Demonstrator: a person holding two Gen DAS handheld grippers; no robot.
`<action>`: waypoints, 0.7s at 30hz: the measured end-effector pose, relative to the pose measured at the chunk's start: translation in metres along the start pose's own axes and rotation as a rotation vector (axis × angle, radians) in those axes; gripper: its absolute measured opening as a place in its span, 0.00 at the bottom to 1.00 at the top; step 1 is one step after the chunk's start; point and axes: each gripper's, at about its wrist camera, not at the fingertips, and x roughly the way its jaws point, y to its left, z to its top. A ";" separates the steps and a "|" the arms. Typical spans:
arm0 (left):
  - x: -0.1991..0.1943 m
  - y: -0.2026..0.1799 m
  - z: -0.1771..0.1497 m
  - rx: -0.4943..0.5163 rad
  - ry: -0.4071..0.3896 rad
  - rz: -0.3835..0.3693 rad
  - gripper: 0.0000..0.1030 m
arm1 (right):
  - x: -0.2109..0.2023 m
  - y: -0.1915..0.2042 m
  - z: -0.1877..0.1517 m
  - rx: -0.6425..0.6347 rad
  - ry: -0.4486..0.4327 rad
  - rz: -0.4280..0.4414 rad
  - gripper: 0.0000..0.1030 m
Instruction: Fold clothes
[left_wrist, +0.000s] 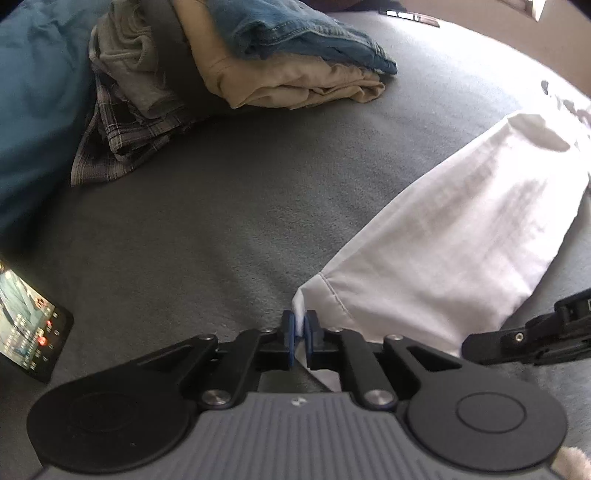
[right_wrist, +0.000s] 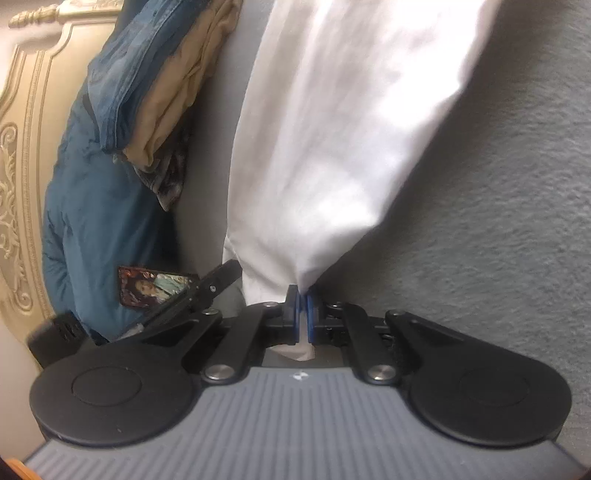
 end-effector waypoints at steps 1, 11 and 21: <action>-0.001 0.001 -0.001 -0.009 -0.002 -0.004 0.06 | -0.001 -0.004 0.000 0.027 0.002 0.013 0.07; -0.004 0.009 0.002 -0.062 0.021 -0.046 0.06 | -0.011 0.026 -0.027 -0.046 -0.051 0.008 0.43; -0.004 0.033 0.007 -0.228 0.050 -0.175 0.06 | 0.038 0.026 -0.038 0.053 -0.033 -0.010 0.18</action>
